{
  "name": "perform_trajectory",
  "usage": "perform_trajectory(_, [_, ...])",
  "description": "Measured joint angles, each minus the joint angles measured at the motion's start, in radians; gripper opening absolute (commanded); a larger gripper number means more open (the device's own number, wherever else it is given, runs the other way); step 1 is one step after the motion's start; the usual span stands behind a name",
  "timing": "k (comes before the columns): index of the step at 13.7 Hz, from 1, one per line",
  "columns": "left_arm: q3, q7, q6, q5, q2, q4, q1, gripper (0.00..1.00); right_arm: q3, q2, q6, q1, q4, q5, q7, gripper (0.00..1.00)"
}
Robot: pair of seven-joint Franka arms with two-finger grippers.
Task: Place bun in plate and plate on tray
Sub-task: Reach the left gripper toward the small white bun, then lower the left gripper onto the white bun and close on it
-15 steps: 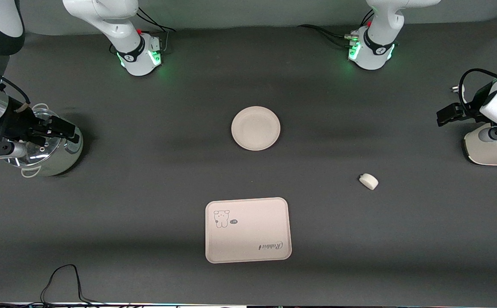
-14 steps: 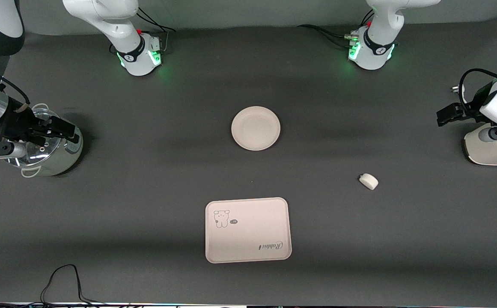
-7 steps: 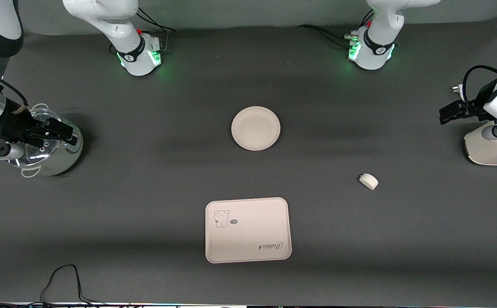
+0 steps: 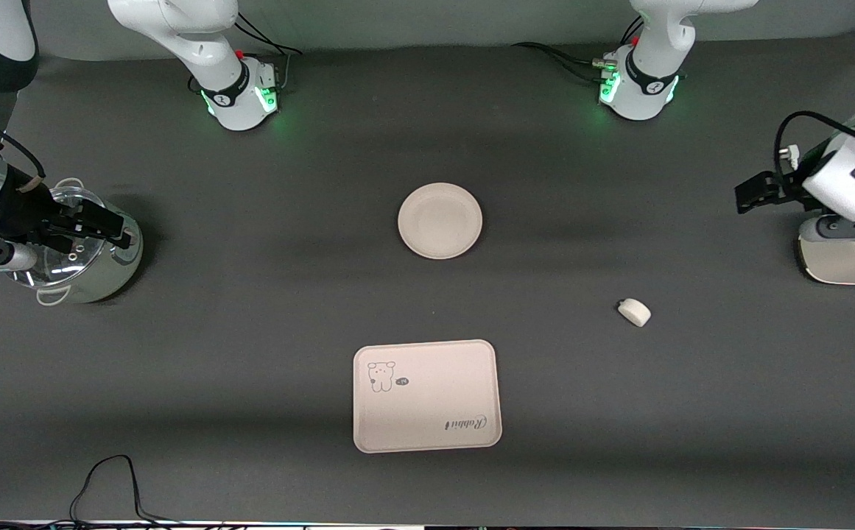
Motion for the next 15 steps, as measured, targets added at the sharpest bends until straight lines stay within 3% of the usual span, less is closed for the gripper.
perform_trajectory(3, [-0.088, -0.147, 0.0, -0.005, 0.092, 0.089, -0.009, 1.0, 0.007, -0.001, 0.014, 0.002, 0.0, 0.0, 0.0, 1.0])
perform_trajectory(8, [-0.082, -0.172, 0.009, -0.005, 0.17, 0.097, 0.0, 1.0, 0.012, 0.0, 0.014, 0.006, -0.001, 0.002, 0.0, 1.0])
perform_trajectory(10, [-0.072, -0.172, 0.076, -0.005, 0.197, 0.057, 0.006, 1.0, 0.012, 0.001, 0.014, 0.007, -0.001, 0.002, 0.0, 1.0])
perform_trajectory(15, [-0.053, -0.172, 0.392, -0.006, 0.319, -0.141, 0.026, 1.0, 0.01, 0.015, 0.01, 0.008, -0.018, 0.002, -0.036, 1.0])
